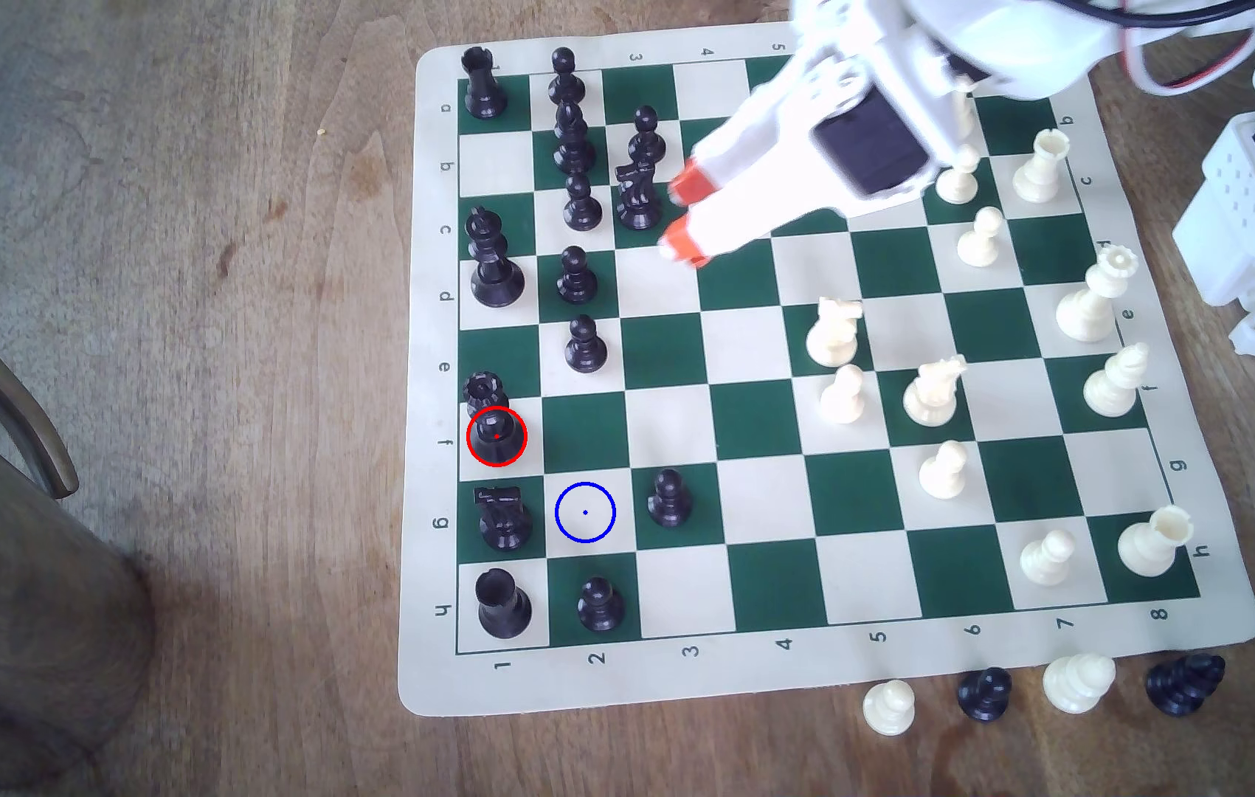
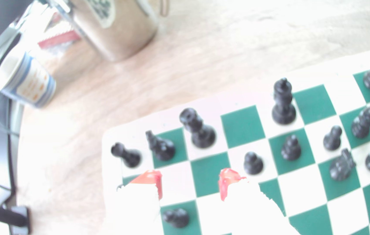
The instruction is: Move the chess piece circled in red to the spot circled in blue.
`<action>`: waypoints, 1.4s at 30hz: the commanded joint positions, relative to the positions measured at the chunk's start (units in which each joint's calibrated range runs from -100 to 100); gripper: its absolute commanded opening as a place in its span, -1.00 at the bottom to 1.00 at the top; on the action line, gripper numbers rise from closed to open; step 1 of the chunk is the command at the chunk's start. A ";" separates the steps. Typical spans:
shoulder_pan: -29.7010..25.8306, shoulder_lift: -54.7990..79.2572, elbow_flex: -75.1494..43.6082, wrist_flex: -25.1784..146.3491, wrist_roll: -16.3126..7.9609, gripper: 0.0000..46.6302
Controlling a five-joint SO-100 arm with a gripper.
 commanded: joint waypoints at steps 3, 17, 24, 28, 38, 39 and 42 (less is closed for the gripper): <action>-1.49 12.41 -17.64 0.23 1.42 -0.38; -2.74 29.90 -28.43 -8.04 4.15 -0.30; -0.47 32.79 -28.43 -12.55 4.25 -0.28; -0.39 33.89 -28.52 -14.76 4.25 -0.28; -1.57 37.03 -27.34 -19.59 3.81 -0.20; -1.72 37.45 -27.34 -19.84 3.86 -0.20; -1.80 38.39 -27.34 -20.49 3.81 -0.21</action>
